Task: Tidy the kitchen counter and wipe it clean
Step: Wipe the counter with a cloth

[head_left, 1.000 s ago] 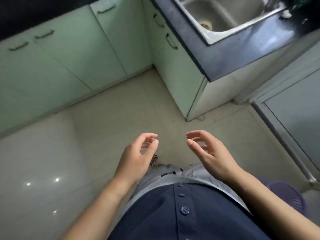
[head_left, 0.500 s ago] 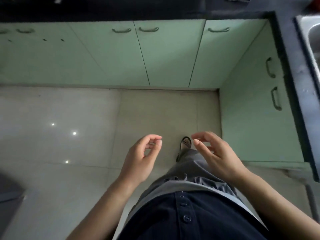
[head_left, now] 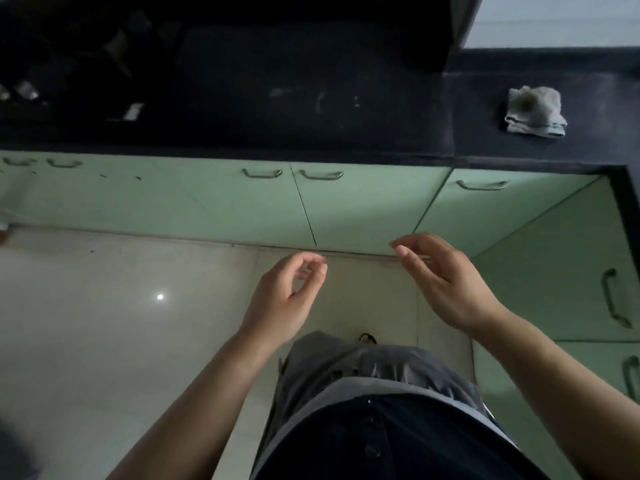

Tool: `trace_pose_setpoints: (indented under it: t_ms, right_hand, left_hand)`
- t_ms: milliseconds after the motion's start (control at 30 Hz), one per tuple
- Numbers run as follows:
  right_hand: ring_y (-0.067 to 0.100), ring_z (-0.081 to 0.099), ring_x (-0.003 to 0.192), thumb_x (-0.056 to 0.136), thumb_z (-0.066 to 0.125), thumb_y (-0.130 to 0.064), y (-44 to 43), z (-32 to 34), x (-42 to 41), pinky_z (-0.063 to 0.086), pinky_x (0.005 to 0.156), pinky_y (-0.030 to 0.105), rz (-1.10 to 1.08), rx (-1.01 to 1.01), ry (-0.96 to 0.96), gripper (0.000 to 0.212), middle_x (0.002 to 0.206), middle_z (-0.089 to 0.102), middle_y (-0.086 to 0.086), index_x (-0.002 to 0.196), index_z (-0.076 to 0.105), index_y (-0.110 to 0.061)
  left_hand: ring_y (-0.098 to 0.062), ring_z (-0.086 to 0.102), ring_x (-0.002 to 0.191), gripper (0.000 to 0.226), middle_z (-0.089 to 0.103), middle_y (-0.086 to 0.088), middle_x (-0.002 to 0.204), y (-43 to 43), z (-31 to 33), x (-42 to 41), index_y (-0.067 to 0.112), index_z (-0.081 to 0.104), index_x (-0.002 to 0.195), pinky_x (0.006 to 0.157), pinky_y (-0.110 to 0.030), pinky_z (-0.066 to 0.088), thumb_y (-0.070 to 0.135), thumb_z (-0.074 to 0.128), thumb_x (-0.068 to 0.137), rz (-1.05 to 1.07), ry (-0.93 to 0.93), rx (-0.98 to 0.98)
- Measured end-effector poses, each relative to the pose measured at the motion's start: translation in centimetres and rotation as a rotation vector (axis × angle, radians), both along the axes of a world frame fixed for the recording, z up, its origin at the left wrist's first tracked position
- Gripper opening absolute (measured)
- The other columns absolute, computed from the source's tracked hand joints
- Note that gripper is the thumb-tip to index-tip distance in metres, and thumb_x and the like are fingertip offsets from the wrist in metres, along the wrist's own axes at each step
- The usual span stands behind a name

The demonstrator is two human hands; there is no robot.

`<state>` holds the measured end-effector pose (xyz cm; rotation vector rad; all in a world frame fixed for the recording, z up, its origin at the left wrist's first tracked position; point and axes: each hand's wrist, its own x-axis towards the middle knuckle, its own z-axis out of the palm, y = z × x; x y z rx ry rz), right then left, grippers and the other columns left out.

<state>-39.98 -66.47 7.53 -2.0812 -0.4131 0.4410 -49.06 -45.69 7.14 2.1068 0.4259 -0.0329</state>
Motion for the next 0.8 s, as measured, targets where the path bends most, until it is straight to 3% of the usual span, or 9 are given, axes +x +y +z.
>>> trace_pose_setpoints:
  t_ms: [167,333,467,533,633,700,800]
  right_hand:
    - [-0.002,0.059,0.094,0.088,0.046,-0.045,2.1,0.0,7.3,0.044,0.073,0.007,-0.085,0.014,0.022,0.031,0.106,0.062,-0.009,0.104,0.062,-0.024]
    - [0.006,0.058,0.099,0.083,0.044,-0.053,2.9,-0.6,13.9,0.052,0.085,0.033,-0.302,0.022,0.014,0.037,0.105,0.061,-0.011,0.101,0.062,-0.027]
    - [0.007,0.060,0.095,0.086,0.049,-0.047,3.1,-0.1,18.9,0.051,0.082,0.032,-0.484,0.042,0.015,0.022,0.099,0.061,-0.012,0.096,0.061,-0.030]
    - [0.007,0.060,0.092,0.088,0.052,-0.040,2.5,-0.1,21.3,0.050,0.082,0.029,-0.551,0.017,-0.001,0.014,0.097,0.061,-0.010,0.096,0.060,-0.030]
    - [0.008,0.058,0.092,0.089,0.051,-0.041,0.8,-0.7,24.6,0.048,0.082,0.027,-0.608,-0.044,-0.007,0.023,0.100,0.061,-0.006,0.101,0.062,-0.025]
    - [0.011,0.057,0.094,0.089,0.051,-0.042,-1.0,-1.3,27.0,0.047,0.083,0.028,-0.614,-0.088,-0.004,0.025,0.101,0.060,-0.006,0.102,0.062,-0.024]
    - [0.015,0.057,0.095,0.090,0.053,-0.036,-4.0,-2.2,31.3,0.044,0.085,0.028,-0.584,-0.178,0.003,0.022,0.100,0.057,-0.004,0.102,0.063,-0.021]
  left_hand:
    - [0.009,0.054,0.094,0.017,0.061,0.022,0.098,3.3,-0.6,9.5,0.028,0.061,0.102,0.074,-0.006,0.040,0.036,0.051,0.091,-0.142,0.056,0.040]
    - [0.006,0.056,0.091,0.017,0.063,0.018,0.099,5.0,-1.6,20.8,0.029,0.062,0.101,0.073,-0.005,0.040,0.037,0.050,0.092,-0.313,0.127,-0.009]
    - [0.000,0.058,0.074,0.011,0.064,0.014,0.084,4.0,-2.1,30.1,0.026,0.064,0.094,0.064,-0.011,0.042,0.029,0.053,0.092,-0.443,0.129,-0.065]
    - [-0.002,0.057,0.073,0.013,0.064,0.010,0.088,2.7,-2.7,34.3,0.023,0.064,0.096,0.061,-0.012,0.042,0.028,0.054,0.091,-0.534,0.137,-0.041]
    - [-0.011,0.057,0.096,0.018,0.060,0.004,0.107,0.3,-4.2,39.6,0.021,0.062,0.103,0.082,-0.023,0.046,0.031,0.055,0.090,-0.694,0.127,0.069]
    - [-0.015,0.052,0.107,0.027,0.054,0.003,0.118,-1.5,-5.5,42.4,0.020,0.059,0.112,0.089,-0.027,0.042,0.033,0.054,0.090,-0.787,0.096,0.206]
    - [-0.022,0.041,0.124,0.045,0.042,-0.001,0.137,-3.7,-7.5,45.4,0.023,0.046,0.130,0.097,-0.037,0.041,0.042,0.049,0.089,-0.915,0.061,0.585]
